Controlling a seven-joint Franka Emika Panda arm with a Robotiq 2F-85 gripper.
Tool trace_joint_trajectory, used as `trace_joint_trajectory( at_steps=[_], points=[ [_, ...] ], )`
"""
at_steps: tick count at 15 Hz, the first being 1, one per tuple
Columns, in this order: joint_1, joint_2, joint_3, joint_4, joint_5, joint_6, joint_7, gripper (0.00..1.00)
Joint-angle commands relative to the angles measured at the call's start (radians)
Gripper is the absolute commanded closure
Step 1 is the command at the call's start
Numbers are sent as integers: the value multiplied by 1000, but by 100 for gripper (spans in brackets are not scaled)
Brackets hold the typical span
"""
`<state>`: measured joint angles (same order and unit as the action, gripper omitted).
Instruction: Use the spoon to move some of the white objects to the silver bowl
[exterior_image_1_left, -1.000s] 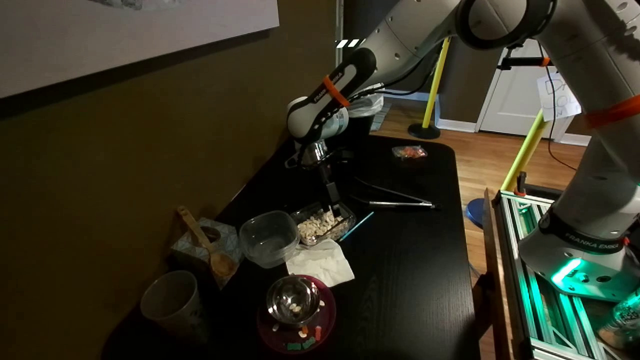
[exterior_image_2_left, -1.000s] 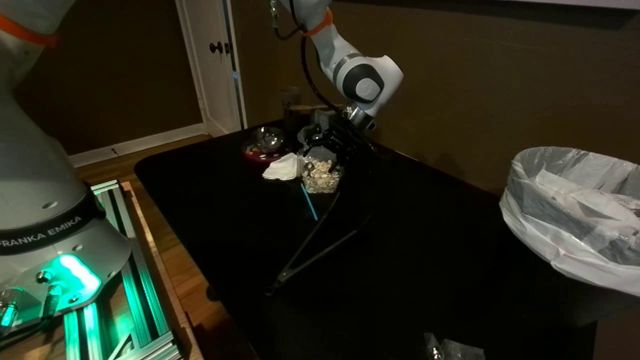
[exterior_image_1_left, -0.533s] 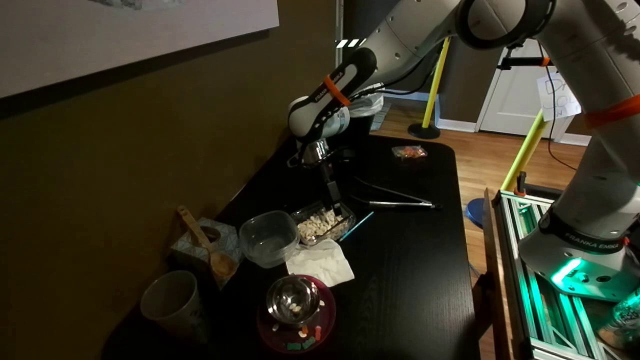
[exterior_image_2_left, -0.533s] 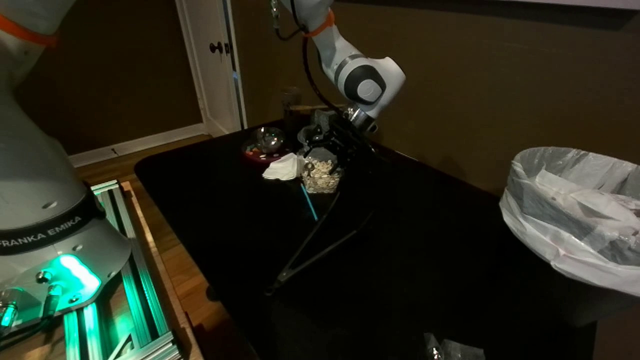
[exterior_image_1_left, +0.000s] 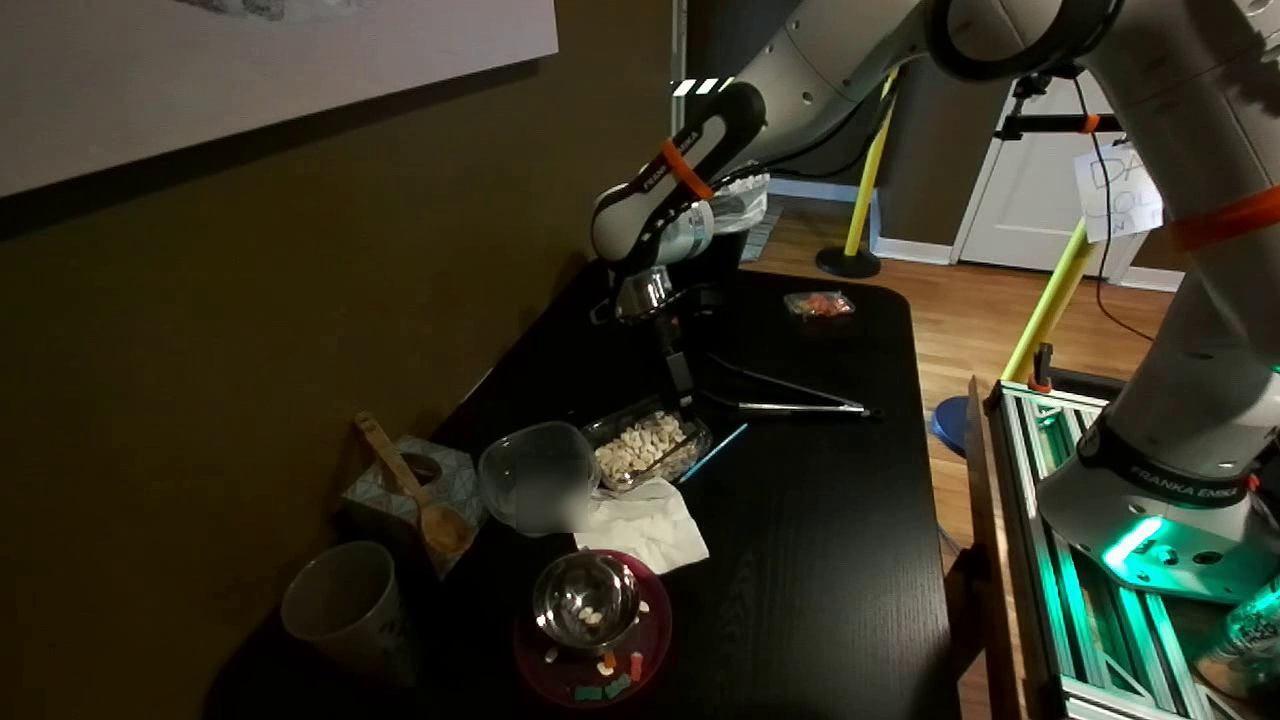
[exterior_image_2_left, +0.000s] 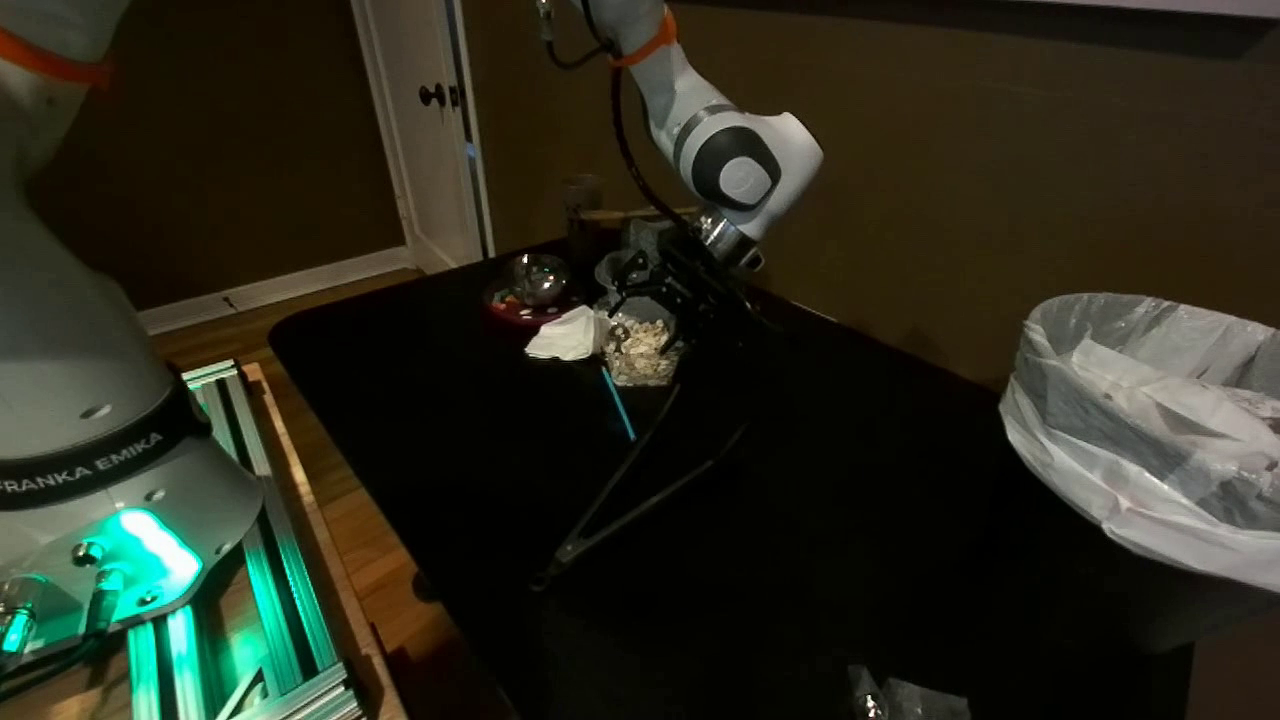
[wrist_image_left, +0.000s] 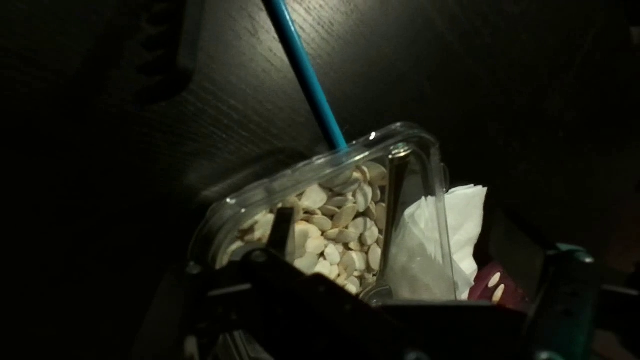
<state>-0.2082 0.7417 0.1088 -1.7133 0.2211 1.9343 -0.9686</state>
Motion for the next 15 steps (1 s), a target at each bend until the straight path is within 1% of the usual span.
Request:
trace_joint_trajectory(
  at_steps=[1,6,7,11,13,15],
  points=[
    [-18,-69,5,-99,30,10,-12,0],
    [-28,-122,24,-177,99,33,-66,0],
    [-8,-76,1,-110,70,-1,-32,0],
    [-6,-100,5,-138,87,0,-48,0],
    [8,-135,6,-198,127,128,-4,0],
    [25,-164,7,-245,137,245,40,0]
  ],
)
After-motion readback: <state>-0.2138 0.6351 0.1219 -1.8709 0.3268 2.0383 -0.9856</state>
